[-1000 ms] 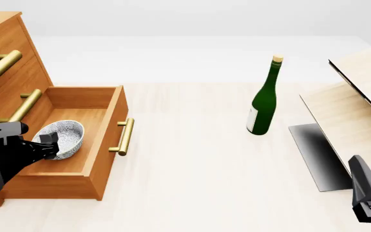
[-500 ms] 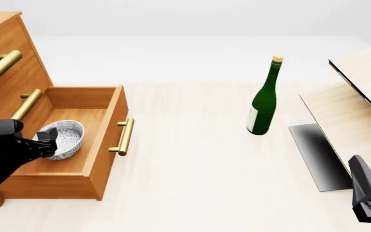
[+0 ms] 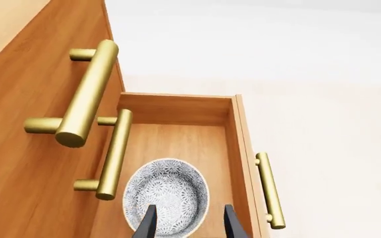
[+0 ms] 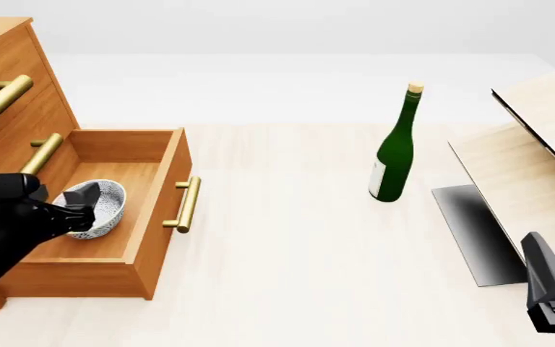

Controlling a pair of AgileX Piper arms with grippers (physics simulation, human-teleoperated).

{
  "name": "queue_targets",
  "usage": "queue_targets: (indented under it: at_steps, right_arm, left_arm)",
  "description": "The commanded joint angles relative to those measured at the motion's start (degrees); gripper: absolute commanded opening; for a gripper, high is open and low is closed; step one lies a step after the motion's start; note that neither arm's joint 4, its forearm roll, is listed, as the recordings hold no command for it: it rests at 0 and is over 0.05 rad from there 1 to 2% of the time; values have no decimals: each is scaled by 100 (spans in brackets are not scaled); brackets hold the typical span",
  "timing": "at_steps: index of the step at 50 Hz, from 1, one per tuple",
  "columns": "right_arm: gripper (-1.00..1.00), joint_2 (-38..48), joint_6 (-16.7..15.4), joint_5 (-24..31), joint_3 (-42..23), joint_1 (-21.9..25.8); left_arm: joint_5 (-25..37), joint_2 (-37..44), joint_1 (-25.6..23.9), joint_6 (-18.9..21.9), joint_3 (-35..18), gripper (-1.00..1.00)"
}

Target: Put the bowl in the bottom drawer of the cabinet and close it.

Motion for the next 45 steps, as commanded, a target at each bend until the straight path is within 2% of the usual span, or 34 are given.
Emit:
queue_targets:
  at_steps: [1, 20, 45]
  right_arm:
    - [100, 1, 0, 0, 0, -1]
    - [100, -2, 0, 1, 0, 0]
    - [100, 1, -2, 0, 0, 1]
  left_arm:
    - [111, -179, -278, -89, -19, 100]
    - [215, -233, -1001, -370, -73, 100]
    - [444, -372, -1550, -560, -208, 100]
